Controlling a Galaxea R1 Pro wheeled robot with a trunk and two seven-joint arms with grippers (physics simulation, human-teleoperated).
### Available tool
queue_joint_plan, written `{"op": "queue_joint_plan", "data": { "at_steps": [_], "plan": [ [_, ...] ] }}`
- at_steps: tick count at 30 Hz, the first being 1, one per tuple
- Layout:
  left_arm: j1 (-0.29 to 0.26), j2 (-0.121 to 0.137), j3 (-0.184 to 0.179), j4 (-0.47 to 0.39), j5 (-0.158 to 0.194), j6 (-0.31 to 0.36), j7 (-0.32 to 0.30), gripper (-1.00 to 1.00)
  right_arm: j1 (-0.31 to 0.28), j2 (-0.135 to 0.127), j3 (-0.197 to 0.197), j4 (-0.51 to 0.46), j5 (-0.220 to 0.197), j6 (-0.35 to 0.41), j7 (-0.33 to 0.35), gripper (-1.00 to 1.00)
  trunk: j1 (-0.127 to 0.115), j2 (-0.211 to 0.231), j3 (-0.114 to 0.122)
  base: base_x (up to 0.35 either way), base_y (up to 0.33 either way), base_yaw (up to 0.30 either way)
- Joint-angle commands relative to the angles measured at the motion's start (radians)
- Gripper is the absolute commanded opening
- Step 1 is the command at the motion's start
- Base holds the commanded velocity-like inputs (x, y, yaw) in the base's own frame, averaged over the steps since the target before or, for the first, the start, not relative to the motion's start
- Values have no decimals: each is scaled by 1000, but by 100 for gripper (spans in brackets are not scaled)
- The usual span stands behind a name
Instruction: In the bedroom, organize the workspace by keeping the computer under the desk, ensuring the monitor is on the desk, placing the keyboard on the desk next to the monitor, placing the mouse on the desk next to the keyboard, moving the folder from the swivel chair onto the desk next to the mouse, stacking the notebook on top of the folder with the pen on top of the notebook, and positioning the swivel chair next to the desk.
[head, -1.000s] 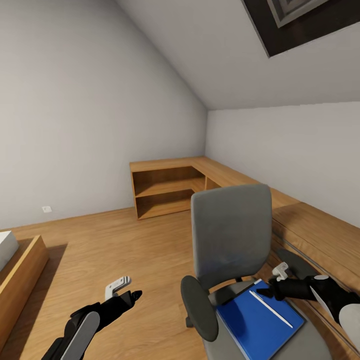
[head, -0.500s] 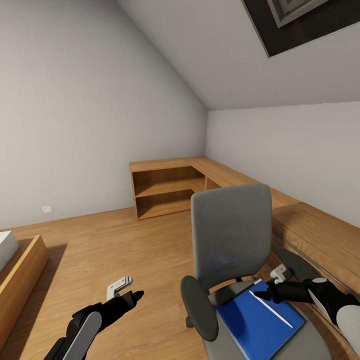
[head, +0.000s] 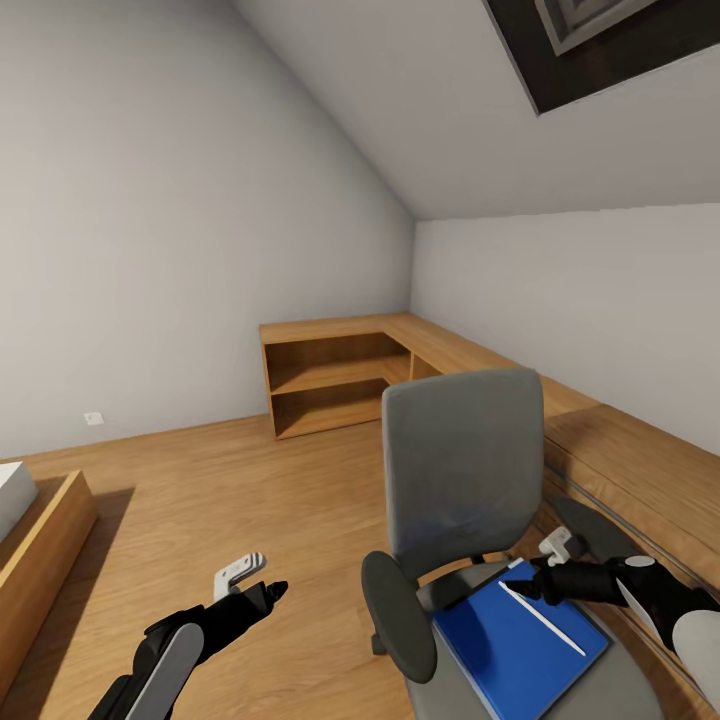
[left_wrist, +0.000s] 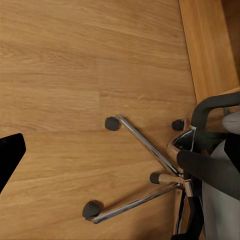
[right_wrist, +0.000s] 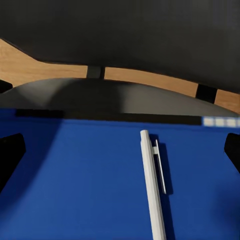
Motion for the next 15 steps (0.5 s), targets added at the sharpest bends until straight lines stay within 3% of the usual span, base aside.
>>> {"op": "queue_joint_plan", "data": {
  "at_steps": [1,15],
  "plan": [
    [-1,1,-2,-1,11,1,10,100,0,-1,4,-1,0,1,2,100,0,-1,-1,0,0,0],
    [-1,1,-2,-2,11,1,10,100,0,-1,4,-2,1,2,-1,100,0,-1,-1,0,0,0]
  ]
}}
